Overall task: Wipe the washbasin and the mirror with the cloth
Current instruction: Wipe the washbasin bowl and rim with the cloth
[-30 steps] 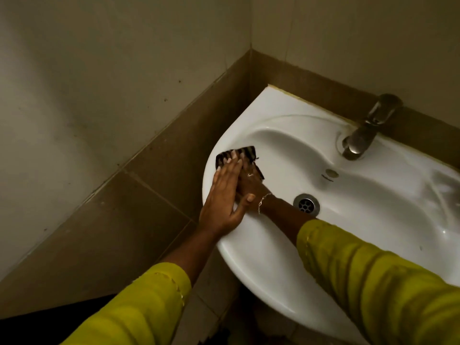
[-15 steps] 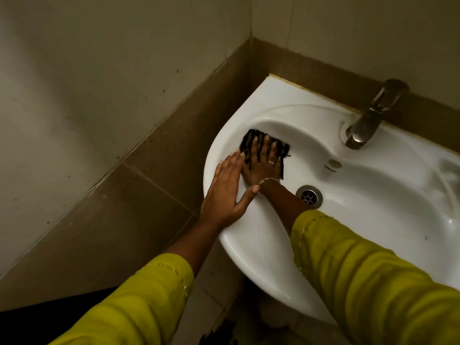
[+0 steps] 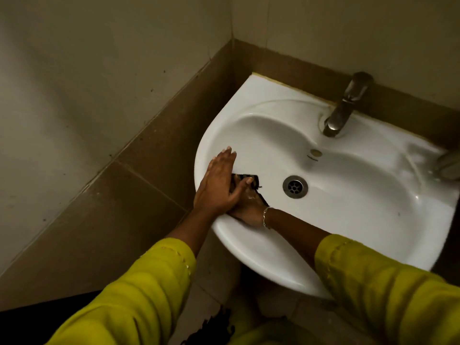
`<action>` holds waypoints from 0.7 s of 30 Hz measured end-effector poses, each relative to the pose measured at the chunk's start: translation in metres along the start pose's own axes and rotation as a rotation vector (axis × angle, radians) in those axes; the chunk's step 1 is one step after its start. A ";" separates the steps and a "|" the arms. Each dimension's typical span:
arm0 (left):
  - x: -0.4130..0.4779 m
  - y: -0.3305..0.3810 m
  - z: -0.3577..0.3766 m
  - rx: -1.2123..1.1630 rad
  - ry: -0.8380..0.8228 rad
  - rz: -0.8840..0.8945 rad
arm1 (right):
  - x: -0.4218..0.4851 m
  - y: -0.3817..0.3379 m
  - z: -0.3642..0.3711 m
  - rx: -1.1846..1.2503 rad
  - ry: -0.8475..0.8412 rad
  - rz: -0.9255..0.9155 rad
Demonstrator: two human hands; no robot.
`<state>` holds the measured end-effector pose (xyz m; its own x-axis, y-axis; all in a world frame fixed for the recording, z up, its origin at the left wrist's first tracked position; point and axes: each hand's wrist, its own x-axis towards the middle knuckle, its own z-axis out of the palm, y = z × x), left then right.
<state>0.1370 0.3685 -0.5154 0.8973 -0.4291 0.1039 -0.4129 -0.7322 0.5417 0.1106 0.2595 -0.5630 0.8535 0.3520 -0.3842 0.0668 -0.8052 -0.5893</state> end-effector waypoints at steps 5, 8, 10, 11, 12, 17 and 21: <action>-0.001 0.000 0.001 0.071 -0.055 -0.030 | -0.042 0.013 0.007 -0.047 -0.234 0.062; -0.001 0.000 0.002 0.106 -0.060 -0.016 | -0.068 0.020 0.005 -0.021 -0.293 0.053; 0.001 -0.001 0.002 0.130 -0.057 -0.016 | -0.083 0.029 0.004 -0.013 -0.339 0.065; 0.001 -0.001 0.003 0.141 -0.057 -0.017 | -0.091 0.035 0.003 -0.021 -0.367 0.077; 0.001 -0.002 0.003 0.152 -0.056 -0.013 | -0.099 0.040 0.000 -0.035 -0.403 0.089; 0.000 0.001 0.003 0.173 -0.060 -0.020 | -0.136 0.072 -0.017 -0.087 -0.549 0.114; 0.000 0.002 0.003 0.179 -0.067 -0.026 | -0.178 0.116 -0.052 -0.248 -0.485 0.440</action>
<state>0.1362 0.3656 -0.5170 0.8982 -0.4384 0.0325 -0.4159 -0.8237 0.3855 -0.0065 0.0790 -0.5259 0.5053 0.0951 -0.8577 -0.0671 -0.9866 -0.1490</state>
